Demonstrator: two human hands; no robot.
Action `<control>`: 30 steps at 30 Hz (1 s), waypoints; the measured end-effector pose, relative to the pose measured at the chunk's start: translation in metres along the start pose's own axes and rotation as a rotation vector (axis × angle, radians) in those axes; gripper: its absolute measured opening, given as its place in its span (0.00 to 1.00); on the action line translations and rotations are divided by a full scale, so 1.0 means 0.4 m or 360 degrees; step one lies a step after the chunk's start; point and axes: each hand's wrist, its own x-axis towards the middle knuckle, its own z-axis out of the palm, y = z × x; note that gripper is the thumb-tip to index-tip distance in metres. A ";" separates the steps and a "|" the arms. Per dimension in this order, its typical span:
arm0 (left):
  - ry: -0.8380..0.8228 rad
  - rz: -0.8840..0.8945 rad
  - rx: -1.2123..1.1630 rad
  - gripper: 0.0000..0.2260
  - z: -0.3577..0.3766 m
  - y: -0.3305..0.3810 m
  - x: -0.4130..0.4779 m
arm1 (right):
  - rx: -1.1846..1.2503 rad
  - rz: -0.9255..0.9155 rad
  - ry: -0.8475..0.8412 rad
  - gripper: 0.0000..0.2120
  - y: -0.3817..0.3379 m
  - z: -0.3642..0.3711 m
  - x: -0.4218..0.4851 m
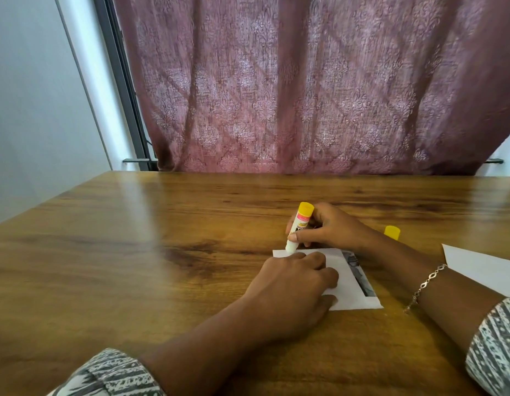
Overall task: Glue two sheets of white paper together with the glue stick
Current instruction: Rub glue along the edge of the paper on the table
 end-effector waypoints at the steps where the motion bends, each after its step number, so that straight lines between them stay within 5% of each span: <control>1: -0.0002 0.0003 -0.0003 0.16 0.000 0.001 0.000 | 0.0001 -0.0002 -0.0005 0.11 0.001 -0.003 -0.003; 30: -0.0026 -0.0064 -0.0053 0.17 0.005 -0.003 0.000 | -0.0012 0.0211 -0.0005 0.09 0.053 -0.107 -0.061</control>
